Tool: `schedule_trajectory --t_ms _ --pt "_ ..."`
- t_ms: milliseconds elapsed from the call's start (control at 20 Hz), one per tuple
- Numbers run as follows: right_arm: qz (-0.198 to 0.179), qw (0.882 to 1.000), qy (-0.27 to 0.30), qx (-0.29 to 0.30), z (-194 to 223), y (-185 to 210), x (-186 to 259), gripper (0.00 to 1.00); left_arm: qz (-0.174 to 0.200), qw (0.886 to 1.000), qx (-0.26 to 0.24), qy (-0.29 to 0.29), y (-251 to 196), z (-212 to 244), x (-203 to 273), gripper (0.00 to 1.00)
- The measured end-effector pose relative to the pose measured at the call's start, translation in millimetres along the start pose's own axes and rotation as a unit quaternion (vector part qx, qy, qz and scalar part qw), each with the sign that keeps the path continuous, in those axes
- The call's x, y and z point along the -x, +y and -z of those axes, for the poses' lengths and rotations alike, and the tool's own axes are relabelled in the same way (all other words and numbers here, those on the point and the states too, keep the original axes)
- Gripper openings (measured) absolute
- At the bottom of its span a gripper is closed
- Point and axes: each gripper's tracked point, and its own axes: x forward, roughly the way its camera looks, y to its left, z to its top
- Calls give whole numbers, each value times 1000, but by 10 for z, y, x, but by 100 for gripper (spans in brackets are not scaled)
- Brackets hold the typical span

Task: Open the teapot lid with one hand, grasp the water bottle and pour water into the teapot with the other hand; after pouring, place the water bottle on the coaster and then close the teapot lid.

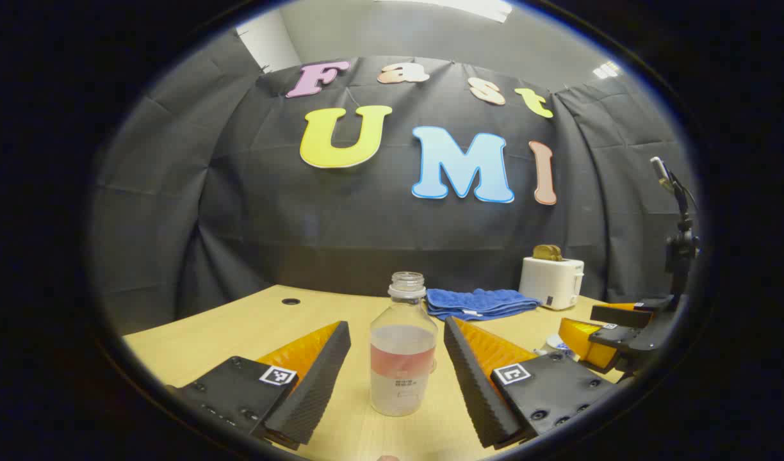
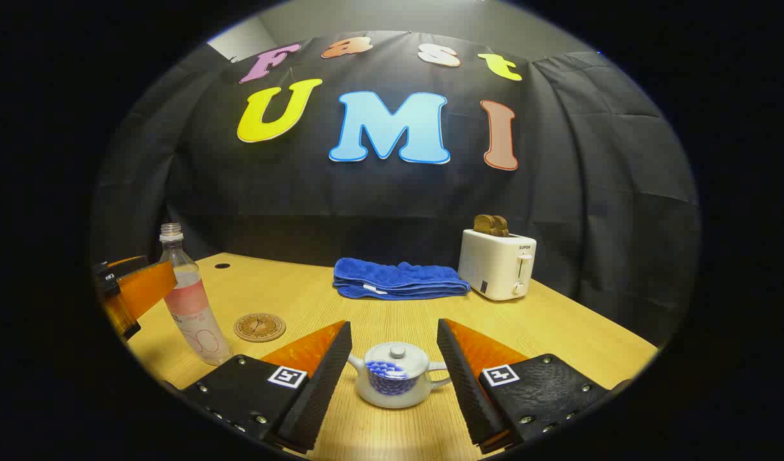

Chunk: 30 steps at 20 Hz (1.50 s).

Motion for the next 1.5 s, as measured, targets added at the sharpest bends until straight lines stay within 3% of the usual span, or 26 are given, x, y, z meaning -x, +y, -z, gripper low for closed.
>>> schedule_trajectory --t_ms 850,950,1050,1150,1300,1350,1400,1500 --pt "3 1000 8 2 79 -21 -99 84 -1 1000 4 -1 26 -20 1 99" --pt "2 1000 17 -1 124 -14 -129 73 -2 1000 4 -2 29 -19 -1 99" --pt "6 1000 24 0 182 -49 -176 73 -2 1000 5 -3 35 -33 3 99" --pt "2 999 32 -1 212 -31 -209 56 -2 1000 6 -4 46 -44 3 99" --pt "1 999 39 1 268 -48 -298 57 -2 1000 9 -5 47 -67 -9 99" --pt "-1 999 40 1 256 -49 -296 46 -2 1000 9 -6 46 -64 -21 99" --pt "-1 999 39 1 278 -44 -332 45 -2 1000 8 -6 44 -84 -26 99" --pt "-4 999 40 8 270 -24 -328 35 -2 1000 8 -9 38 -110 -41 99"
